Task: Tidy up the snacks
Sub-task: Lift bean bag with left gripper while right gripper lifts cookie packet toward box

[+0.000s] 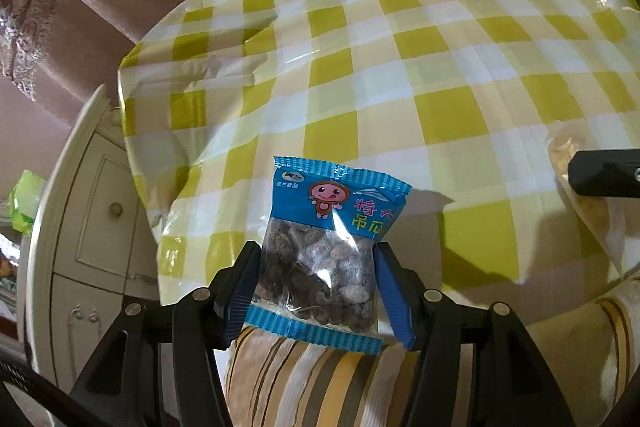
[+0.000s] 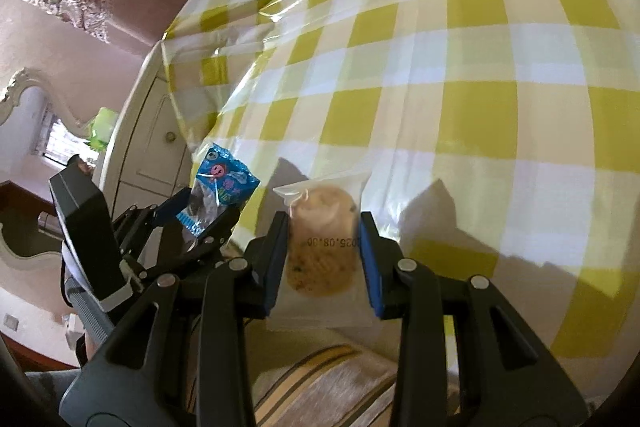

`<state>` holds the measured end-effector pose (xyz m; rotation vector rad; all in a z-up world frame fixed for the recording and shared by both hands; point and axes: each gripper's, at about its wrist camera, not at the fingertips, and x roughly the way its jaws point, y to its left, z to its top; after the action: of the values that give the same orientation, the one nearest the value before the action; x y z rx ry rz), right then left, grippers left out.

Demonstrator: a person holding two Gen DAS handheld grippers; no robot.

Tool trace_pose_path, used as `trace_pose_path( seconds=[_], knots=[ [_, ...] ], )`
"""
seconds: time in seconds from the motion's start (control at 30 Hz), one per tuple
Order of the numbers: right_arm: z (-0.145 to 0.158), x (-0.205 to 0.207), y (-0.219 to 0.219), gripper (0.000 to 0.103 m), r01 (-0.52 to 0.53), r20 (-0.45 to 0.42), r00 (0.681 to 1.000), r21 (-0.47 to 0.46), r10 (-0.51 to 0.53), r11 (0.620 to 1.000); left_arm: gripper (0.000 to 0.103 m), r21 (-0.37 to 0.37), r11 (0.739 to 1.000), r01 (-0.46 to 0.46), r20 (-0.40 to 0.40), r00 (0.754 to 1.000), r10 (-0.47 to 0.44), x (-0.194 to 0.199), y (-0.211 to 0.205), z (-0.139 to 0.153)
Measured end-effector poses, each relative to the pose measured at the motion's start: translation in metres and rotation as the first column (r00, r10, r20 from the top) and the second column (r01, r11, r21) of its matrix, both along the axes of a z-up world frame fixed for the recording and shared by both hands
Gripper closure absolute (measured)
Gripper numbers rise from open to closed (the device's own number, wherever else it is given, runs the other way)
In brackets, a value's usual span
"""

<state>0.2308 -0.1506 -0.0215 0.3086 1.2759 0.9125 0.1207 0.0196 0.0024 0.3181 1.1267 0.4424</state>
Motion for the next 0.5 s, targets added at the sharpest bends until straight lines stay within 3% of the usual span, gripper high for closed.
trace_pose_path(
  seconds=[0.5],
  knots=[
    [0.009,-0.028,-0.037,0.064,0.012,-0.008,1.000,0.055,-0.011,0.998,0.045,0.080,0.996,0.025,-0.004,1.000,-0.025,-0.019,-0.034,0.016]
  ],
)
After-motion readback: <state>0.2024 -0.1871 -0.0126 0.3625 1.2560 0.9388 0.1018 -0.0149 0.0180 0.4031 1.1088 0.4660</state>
